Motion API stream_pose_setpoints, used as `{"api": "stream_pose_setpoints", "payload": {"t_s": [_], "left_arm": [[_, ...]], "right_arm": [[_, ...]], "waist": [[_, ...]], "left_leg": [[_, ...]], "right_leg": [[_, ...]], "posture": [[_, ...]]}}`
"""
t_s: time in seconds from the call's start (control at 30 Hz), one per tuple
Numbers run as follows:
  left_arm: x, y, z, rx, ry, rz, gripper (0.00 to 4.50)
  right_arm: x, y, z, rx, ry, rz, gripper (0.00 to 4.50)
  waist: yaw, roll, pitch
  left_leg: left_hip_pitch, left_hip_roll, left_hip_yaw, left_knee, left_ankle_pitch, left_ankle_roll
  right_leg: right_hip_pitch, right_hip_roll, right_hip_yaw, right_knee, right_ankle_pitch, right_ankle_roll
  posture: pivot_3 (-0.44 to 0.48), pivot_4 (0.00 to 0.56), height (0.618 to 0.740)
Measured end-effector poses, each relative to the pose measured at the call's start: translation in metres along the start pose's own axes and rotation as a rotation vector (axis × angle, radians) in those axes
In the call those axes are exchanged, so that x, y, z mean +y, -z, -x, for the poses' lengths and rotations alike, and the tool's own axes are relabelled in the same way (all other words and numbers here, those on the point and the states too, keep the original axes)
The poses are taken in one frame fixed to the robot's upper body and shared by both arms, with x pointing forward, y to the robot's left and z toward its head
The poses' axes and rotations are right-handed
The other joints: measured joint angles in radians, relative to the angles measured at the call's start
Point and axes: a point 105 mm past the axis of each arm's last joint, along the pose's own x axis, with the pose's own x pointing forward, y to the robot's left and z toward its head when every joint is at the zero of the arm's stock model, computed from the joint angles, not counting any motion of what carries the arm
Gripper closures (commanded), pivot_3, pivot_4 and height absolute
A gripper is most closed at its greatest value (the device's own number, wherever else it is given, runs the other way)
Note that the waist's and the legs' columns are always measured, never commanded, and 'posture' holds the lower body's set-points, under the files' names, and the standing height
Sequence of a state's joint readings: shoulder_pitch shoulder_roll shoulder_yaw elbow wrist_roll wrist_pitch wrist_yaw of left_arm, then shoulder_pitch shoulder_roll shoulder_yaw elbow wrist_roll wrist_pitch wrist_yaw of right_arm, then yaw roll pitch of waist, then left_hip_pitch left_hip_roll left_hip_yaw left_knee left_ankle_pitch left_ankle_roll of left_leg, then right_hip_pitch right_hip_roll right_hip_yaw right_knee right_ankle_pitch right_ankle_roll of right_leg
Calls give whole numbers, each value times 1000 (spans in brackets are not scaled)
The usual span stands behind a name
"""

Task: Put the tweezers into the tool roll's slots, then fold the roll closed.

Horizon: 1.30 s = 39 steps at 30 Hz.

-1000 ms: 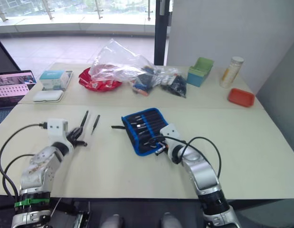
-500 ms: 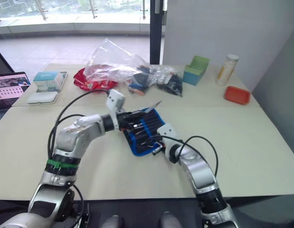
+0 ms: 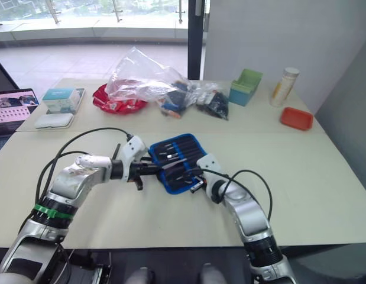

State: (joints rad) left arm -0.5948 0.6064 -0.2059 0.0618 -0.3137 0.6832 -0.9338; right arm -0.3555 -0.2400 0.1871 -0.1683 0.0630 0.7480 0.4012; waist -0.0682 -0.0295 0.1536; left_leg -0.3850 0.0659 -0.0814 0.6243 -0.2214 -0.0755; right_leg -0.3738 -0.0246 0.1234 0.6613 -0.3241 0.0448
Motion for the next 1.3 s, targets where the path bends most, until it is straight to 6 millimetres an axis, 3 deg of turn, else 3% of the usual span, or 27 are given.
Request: {"api": "stream_pose_setpoints", "payload": {"t_s": [0.1, 0.23, 0.93, 1.3], "left_arm": [[-3, 12, 4, 40, 16, 18, 4456], [-3, 12, 5, 44, 19, 17, 4456], [5, -8, -9, 173, 30, -81, 4456], [1, -18, -41, 181, 87, -123, 4456]], "right_arm": [[1, -1, -1, -3, -2, -3, 4500], [1, -1, 0, -3, -1, -3, 4500], [1, 0, 1, -12, 21, -18, 4500], [-3, 3, 4, -13, 50, -31, 4500]], "waist": [[0, 0, 0], [0, 0, 0], [1, 0, 0], [23, -1, 1]], "left_leg": [[0, 0, 0, 0, 0, 0], [0, 0, 0, 0, 0, 0], [-2, 0, 0, 0, 0, 0], [-3, -1, 0, 3, 0, 0]], "right_leg": [[-1, 0, 0, 0, 0, 0], [-1, 0, 0, 0, 0, 0], [-2, 0, 0, 1, 0, 0], [-2, 0, 0, 0, 0, 1]], "posture": [[0, 150, 740], [0, 150, 740], [0, 150, 740], [0, 150, 740]]}}
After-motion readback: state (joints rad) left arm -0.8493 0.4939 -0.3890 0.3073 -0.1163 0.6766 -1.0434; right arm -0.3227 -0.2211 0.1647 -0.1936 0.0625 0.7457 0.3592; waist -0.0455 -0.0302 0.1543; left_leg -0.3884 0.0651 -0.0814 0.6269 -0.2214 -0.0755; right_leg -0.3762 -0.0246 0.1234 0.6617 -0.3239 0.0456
